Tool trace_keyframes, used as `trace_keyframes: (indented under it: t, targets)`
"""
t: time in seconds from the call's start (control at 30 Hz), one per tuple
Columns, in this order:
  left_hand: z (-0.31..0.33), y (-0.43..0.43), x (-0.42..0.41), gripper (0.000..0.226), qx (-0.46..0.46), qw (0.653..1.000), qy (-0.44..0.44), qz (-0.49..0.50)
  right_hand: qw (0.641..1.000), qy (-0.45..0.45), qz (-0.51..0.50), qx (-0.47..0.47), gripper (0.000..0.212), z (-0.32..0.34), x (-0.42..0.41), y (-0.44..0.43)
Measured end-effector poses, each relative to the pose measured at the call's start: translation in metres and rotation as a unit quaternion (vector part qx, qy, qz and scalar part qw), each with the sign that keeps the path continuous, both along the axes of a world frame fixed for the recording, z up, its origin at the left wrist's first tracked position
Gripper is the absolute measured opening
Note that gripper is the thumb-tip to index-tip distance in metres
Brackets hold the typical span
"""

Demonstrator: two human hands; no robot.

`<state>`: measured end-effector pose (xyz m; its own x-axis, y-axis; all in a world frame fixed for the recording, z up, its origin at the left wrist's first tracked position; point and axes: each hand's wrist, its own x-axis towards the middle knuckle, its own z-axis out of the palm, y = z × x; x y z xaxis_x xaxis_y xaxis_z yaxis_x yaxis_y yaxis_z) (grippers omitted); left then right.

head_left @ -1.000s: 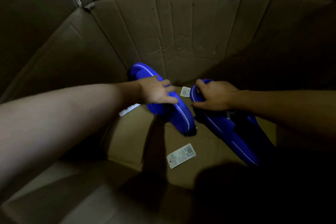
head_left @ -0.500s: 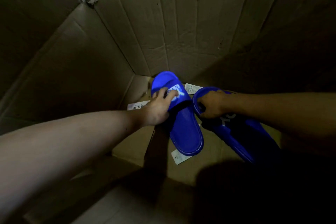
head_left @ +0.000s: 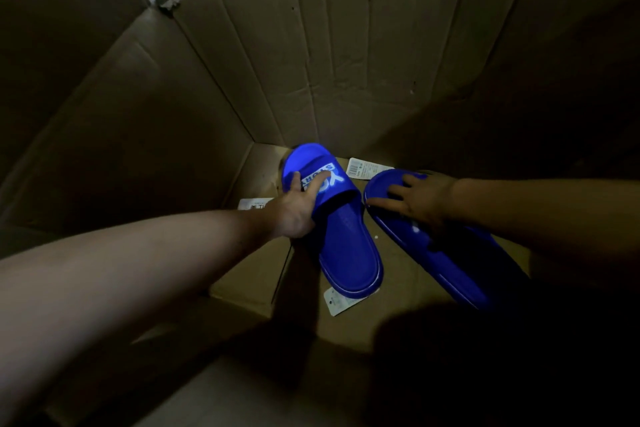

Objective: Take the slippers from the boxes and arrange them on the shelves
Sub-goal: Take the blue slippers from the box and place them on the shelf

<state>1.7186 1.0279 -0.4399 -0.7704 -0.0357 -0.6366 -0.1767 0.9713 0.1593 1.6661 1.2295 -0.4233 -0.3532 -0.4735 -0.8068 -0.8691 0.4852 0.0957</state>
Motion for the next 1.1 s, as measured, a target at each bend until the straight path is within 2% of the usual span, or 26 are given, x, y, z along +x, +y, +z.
trace_keyframes:
  t: [0.13,0.27,0.37,0.5,0.63,0.73,0.8,0.9,1.0,1.1]
  targets:
    - [0.005,0.006,0.002,0.102,-0.041,0.999,0.023,0.014,1.0,0.005,0.012,-0.006,0.115,-0.001,-0.002,0.001]
    - [0.011,-0.003,0.003,0.11,-0.085,0.996,-0.037,-0.009,0.999,0.016,0.007,-0.034,0.109,-0.003,-0.003,0.004]
    - [0.009,-0.001,0.008,0.11,-0.132,0.988,-0.048,-0.06,0.998,0.018,0.007,-0.054,0.106,-0.003,-0.002,0.006]
    - [0.011,-0.003,0.012,0.104,-0.18,0.98,-0.02,-0.08,0.996,0.02,0.024,-0.079,0.103,-0.001,0.002,0.001]
    - [0.012,-0.001,0.01,0.094,-0.156,0.981,0.039,-0.109,0.994,0.031,0.002,-0.101,0.104,0.0,0.003,-0.008]
    - [0.022,0.0,-0.003,0.093,-0.126,0.981,0.044,-0.138,0.993,0.033,-0.035,-0.112,0.102,0.002,0.0,-0.012]
    - [0.036,-0.001,-0.017,0.094,-0.113,0.981,0.052,-0.146,0.991,0.053,-0.031,-0.122,0.101,0.01,-0.005,-0.012]
    - [0.069,-0.003,-0.036,0.096,-0.141,0.966,0.077,-0.201,0.984,0.103,0.006,-0.148,0.098,0.03,-0.012,-0.015]
    - [0.12,-0.006,-0.047,0.092,-0.196,0.942,0.109,-0.25,0.968,0.137,0.0,-0.212,0.096,0.063,-0.012,-0.027]
    - [0.183,-0.009,-0.047,0.091,-0.249,0.925,0.131,-0.255,0.942,0.162,-0.008,-0.295,0.088,0.108,-0.008,-0.043]
